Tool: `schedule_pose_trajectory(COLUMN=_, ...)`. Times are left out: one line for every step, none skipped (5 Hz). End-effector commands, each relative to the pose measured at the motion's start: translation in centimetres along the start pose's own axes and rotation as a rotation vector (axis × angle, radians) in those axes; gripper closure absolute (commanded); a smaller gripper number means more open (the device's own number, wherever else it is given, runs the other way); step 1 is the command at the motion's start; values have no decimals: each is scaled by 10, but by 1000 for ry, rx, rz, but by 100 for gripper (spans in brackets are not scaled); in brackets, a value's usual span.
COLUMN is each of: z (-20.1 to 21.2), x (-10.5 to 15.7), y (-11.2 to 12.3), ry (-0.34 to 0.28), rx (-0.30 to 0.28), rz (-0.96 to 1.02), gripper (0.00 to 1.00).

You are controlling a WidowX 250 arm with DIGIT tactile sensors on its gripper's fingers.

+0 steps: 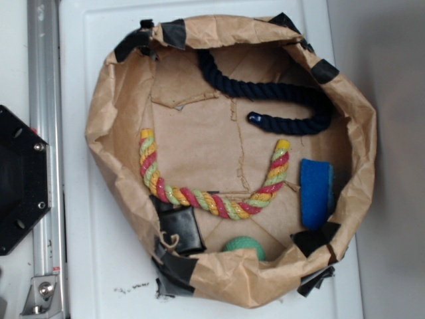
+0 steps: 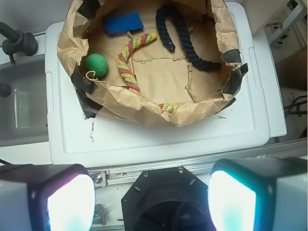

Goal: Grab the blue rope.

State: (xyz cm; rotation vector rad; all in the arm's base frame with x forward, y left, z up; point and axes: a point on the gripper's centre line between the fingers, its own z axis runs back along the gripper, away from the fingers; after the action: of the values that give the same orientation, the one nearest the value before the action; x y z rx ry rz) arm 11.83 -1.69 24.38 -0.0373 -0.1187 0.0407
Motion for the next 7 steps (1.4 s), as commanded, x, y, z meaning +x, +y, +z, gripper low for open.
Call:
schedule_pose_trajectory(z=0, x=0, y=0, ry=0, rx=0, rz=0, gripper=0)
schedule_pose_trajectory(z=-37, x=47, y=25, ry=-57, rx=81, rz=-60, gripper=0)
schedule_pose_trajectory(z=-74, x=86, y=28, ry=-97, rx=107, rz=-231, gripper=0)
schedule_pose_trajectory(z=-104, x=101, y=25, ry=-100, rx=108, rz=-357, gripper=0)
schedule_pose_trajectory(z=-137, x=113, y=35, ry=-61, rx=151, rz=-485, gripper=0)
schedule_pose_trajectory(z=-162, x=121, y=55, ry=-33, rx=147, rz=-496, gripper=0)
schedule_pose_trajectory(z=-184, x=131, y=64, ry=-1, rx=195, rz=-562, gripper=0)
